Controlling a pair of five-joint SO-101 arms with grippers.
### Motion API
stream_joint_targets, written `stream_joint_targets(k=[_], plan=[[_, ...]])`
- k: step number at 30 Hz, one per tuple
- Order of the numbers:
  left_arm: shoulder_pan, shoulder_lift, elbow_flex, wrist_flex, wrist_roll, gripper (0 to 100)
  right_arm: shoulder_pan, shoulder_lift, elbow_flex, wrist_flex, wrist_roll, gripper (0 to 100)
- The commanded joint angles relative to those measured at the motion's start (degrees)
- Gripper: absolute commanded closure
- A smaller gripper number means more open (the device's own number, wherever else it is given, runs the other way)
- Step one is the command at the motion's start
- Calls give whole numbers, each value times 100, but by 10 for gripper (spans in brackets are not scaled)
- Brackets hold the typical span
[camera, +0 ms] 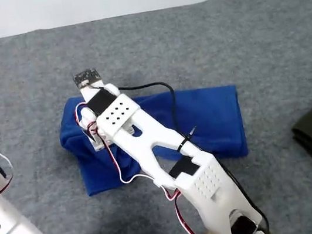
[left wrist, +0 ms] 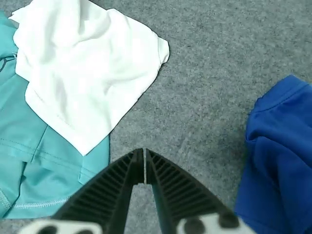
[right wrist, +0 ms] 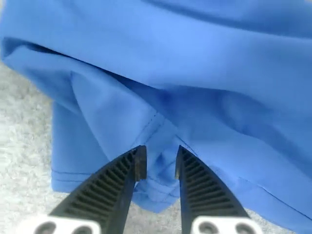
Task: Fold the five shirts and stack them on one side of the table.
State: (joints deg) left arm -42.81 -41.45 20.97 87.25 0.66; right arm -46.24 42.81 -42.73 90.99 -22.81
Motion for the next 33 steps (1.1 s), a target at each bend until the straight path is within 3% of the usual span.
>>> stream_joint_targets(k=[1,10,16,24,33], plan=[[9,-132,22,-62,0,981,-40,13,-281,-171,-53,880],[9,-132,207,-62,0,981,-57,92,-281,-426,-53,883],[9,-132,207,-97,0,981,-48,92,-281,-479,123,993],[9,-132,207,-97,0,981,-75,-40,-281,-391,176,990],[9,-132,198,-105,0,981,-1086,-453,-281,576,185,990]])
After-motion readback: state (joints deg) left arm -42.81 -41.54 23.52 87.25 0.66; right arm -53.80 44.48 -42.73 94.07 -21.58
